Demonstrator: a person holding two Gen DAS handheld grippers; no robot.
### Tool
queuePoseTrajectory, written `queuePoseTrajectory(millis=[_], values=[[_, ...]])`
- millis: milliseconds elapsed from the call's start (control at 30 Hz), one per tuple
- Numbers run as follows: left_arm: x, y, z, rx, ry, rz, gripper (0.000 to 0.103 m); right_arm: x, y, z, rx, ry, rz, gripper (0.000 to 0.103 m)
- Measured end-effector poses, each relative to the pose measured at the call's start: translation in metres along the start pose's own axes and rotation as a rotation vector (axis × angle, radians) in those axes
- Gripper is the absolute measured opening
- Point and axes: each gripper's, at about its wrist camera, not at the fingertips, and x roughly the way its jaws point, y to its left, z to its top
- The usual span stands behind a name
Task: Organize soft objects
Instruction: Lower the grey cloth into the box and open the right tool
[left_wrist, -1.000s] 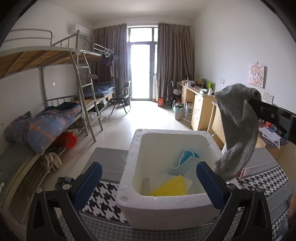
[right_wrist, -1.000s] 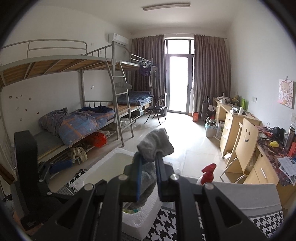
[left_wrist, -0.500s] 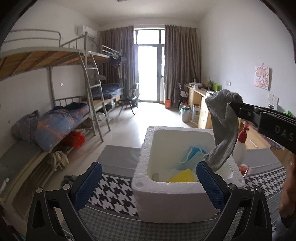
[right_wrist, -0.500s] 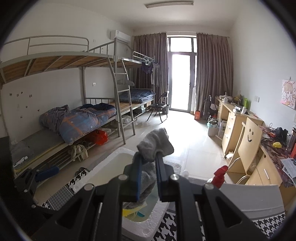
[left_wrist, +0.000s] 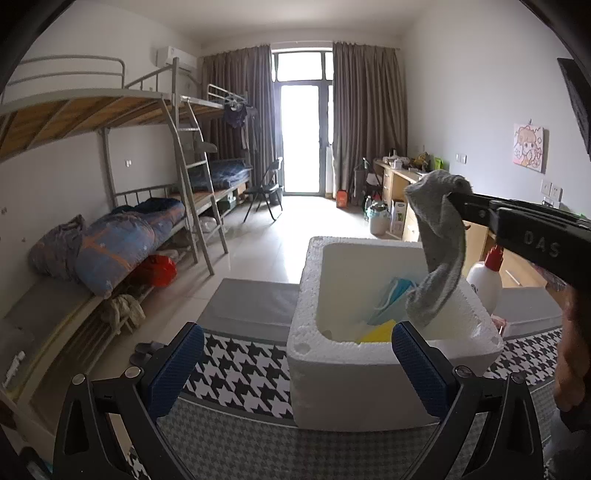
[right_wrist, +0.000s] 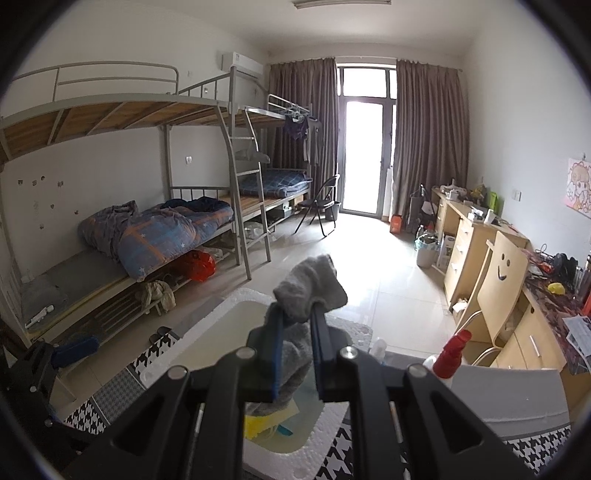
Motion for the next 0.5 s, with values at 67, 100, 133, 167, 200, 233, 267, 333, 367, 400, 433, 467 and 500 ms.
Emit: queuePoseTrajectory(millis=[67,100,133,167,200,233,267,333,367,400,433,467,500], values=[[-0.001,0.001,-0.002,-0.002,0.001,-0.005,0.102,0.003,0.003,-0.002,-0.013,0.01,-0.001,0.018],[-0.002,0.0,-0.001,-0.002,-0.003,0.002,0.102,0.005,0.003,-0.002,-0.012,0.021,-0.002,0.018],[-0.002,-0.001,-0.001,0.003,-0.008,0.007,0.102,0.007,0.004,-0.003,-0.013,0.029,0.003,0.018],[-0.002,-0.002,-0.001,0.018,-0.012,0.009,0.102,0.01,0.004,-0.004,-0.019,0.037,0.007,0.02],[-0.002,-0.003,-0.002,0.022,-0.009,0.009,0.102,0.011,0.005,-0.004,-0.025,0.042,0.007,0.024],[-0.002,-0.003,-0.002,0.024,-0.002,0.003,0.102,0.012,0.005,-0.005,-0.028,0.043,0.013,0.038],[-0.001,-0.003,-0.003,0.024,0.004,-0.006,0.102,0.013,0.004,-0.006,-0.028,0.044,0.02,0.056],[-0.002,0.001,-0.003,0.007,-0.003,-0.014,0.102,0.011,0.003,-0.006,-0.016,0.04,0.033,0.073],[-0.001,0.002,-0.003,0.002,0.001,-0.019,0.102,0.01,0.003,-0.007,-0.013,0.037,0.034,0.075],[-0.001,0.003,-0.004,-0.004,0.006,-0.028,0.102,0.009,0.003,-0.006,-0.013,0.036,0.034,0.075],[-0.001,0.004,-0.004,-0.011,0.009,-0.039,0.102,0.007,0.002,-0.006,-0.016,0.034,0.038,0.075],[-0.001,0.005,-0.005,-0.016,0.009,-0.043,0.102,0.006,0.002,-0.006,-0.018,0.032,0.039,0.075],[-0.003,0.005,-0.006,-0.016,0.006,-0.035,0.102,0.004,0.002,-0.007,-0.019,0.028,0.038,0.075]])
